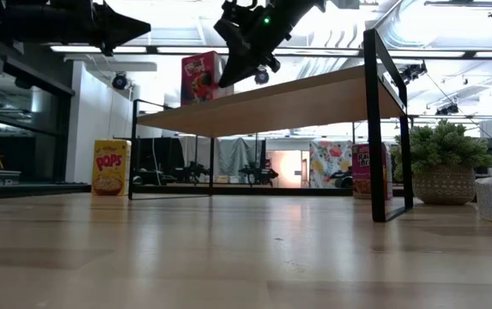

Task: Stack cereal on shelf
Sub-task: Put the red cereal box on the shelf, then put the top yellow cereal box on the shelf

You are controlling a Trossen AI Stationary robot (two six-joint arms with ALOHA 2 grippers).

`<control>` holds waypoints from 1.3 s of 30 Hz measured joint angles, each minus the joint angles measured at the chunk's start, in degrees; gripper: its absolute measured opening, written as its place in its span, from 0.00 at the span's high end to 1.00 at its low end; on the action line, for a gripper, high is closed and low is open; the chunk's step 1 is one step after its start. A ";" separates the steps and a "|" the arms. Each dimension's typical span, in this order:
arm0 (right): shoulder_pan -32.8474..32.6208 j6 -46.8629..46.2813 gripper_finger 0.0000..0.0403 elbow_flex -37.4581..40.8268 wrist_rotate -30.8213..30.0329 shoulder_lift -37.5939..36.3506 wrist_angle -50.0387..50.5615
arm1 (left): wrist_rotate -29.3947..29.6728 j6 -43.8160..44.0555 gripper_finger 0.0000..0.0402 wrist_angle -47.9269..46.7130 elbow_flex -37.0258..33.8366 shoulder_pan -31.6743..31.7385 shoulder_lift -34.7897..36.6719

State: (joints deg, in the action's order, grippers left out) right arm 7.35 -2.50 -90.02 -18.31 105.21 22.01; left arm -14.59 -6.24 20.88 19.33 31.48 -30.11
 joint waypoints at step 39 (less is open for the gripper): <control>-1.83 -2.32 1.00 0.04 0.83 -10.61 25.26 | 0.02 0.18 1.00 -0.30 0.00 -0.02 0.00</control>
State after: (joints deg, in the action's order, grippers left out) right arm 5.52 -4.82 -89.97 -17.48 94.60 47.27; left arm -14.57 -6.06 20.58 19.33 31.46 -30.11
